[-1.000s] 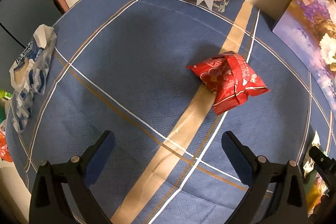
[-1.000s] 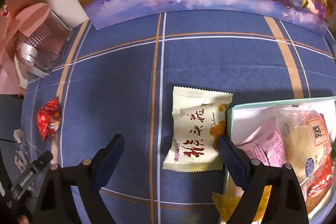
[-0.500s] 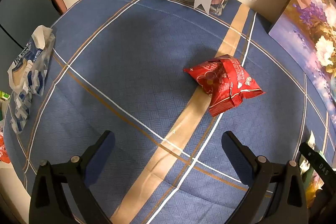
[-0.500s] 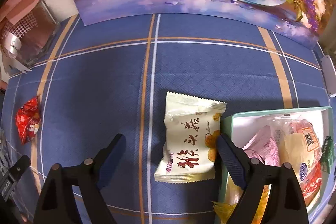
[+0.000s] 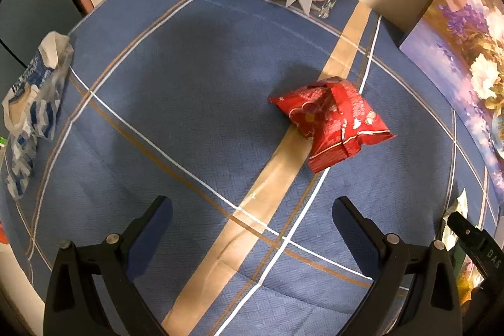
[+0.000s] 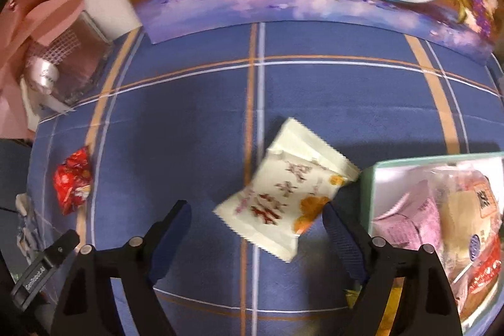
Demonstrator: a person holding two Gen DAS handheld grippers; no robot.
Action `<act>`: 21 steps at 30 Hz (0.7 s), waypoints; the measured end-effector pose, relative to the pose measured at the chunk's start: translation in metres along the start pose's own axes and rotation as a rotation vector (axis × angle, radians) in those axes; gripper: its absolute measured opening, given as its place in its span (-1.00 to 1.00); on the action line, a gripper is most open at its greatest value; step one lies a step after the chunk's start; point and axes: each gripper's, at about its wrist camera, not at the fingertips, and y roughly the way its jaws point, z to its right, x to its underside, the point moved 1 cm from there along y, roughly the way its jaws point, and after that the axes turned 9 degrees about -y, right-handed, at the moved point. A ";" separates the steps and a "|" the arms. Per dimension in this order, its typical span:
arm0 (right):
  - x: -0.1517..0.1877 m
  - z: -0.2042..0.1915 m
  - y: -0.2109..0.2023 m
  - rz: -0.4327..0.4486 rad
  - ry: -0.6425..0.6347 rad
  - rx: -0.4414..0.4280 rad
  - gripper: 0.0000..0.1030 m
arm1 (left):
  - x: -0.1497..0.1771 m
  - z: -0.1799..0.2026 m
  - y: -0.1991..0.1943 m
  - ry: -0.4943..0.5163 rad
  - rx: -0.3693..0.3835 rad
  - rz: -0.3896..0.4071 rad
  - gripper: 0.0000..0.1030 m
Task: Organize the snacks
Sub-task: 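Grasp the red candy packet with the left gripper while the right grasps the cream biscuit packet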
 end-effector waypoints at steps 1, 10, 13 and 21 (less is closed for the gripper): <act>0.000 0.003 0.002 -0.009 0.011 0.010 0.69 | -0.001 -0.001 0.002 -0.001 0.003 -0.003 0.96; 0.002 0.016 0.017 -0.042 0.085 -0.036 0.64 | 0.001 0.011 0.011 0.056 -0.022 0.000 0.96; 0.000 0.013 0.018 -0.043 0.073 -0.025 0.64 | -0.001 0.018 0.008 0.069 0.003 0.005 0.96; -0.007 -0.001 0.024 -0.037 0.026 0.006 0.66 | -0.018 0.036 -0.005 0.093 0.093 0.023 0.96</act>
